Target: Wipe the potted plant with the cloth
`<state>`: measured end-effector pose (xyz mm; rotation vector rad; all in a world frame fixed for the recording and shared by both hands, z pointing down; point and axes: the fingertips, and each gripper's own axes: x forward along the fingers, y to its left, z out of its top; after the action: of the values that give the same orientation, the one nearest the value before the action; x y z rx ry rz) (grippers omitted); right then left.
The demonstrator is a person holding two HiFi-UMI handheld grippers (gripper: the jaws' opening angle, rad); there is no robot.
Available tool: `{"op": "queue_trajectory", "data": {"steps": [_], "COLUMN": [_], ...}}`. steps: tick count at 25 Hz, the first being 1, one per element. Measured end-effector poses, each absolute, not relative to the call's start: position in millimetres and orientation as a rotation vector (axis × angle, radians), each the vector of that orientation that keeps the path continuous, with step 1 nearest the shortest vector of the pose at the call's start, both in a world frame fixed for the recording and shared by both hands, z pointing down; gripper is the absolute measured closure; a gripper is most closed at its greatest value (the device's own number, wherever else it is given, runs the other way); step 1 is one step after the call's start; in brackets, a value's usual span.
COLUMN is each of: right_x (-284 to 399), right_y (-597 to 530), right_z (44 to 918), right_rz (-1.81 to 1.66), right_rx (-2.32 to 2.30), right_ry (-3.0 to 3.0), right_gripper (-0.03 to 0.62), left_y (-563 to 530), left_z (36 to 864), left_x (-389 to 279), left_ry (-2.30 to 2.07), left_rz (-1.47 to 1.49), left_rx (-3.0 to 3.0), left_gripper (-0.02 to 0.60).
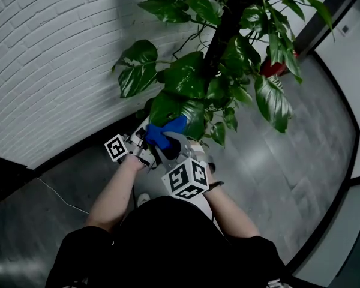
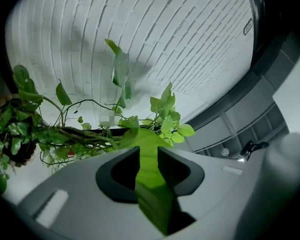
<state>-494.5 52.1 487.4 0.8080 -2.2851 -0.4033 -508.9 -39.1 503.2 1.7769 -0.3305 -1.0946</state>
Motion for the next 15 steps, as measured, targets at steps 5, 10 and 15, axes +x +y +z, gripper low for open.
{"op": "queue_trajectory", "data": {"steps": [5, 10, 15], "right_x": [-490, -486, -484], "right_y": [67, 86, 103], "right_z": [488, 494, 496], "right_rz": [-0.434, -0.424, -0.390], "right_rx": [0.771, 0.742, 0.733], "right_ry": [-2.283, -2.293, -2.319], "right_gripper": [0.488, 0.488, 0.488], "left_y": [-39, -33, -28], "left_z": [497, 503, 504], "left_x": [-512, -512, -515], "left_ry": [-0.313, -0.350, -0.335], "left_rz": [-1.140, -1.112, -1.156], "left_rx": [1.753, 1.770, 1.724], "left_gripper": [0.483, 0.483, 0.483]}}
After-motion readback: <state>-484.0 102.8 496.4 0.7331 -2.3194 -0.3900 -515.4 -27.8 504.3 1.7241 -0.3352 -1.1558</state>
